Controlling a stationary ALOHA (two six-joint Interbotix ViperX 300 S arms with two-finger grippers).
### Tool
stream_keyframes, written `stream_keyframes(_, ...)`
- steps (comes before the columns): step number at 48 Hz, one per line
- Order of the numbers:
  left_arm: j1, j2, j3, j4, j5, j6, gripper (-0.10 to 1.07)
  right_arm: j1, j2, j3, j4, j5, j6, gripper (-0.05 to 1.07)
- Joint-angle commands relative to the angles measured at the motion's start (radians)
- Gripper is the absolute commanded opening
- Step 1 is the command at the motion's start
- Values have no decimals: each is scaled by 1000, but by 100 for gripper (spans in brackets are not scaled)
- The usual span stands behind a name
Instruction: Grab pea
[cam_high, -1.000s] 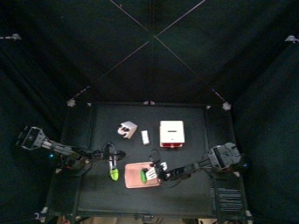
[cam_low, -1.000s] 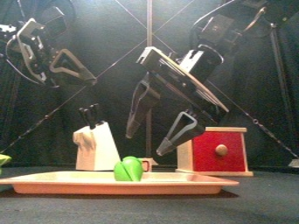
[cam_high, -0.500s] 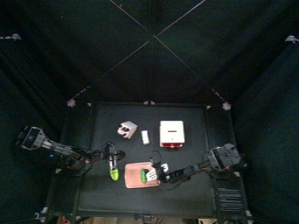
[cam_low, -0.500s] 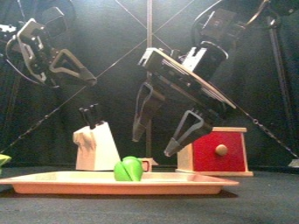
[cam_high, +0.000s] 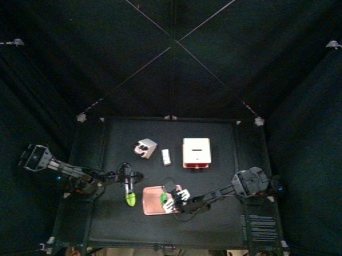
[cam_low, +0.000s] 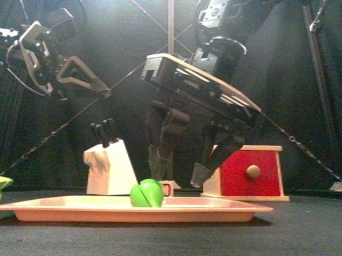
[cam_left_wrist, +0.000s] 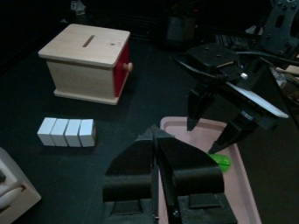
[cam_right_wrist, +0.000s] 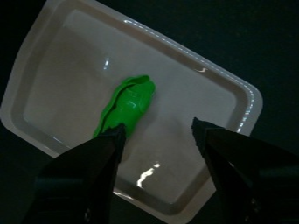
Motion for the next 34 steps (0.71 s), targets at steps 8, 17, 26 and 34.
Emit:
stream_keyframes(8, 0, -2, -11, 3, -5, 0, 38, -6, -25, -32, 0, -5, -2, 93)
stream_keyframes(17, 0, -2, -11, 3, -5, 0, 38, -5, -31, -41, -15, -5, -2, 93)
stream_keyframes(26, 0, -2, -11, 3, -5, 2, 38, 2, -31, -67, -46, -5, -2, 93)
stream_keyframes(34, 0, -2, -8, 3, -5, 0, 38, 0, -23, -74, -41, -5, -2, 93)
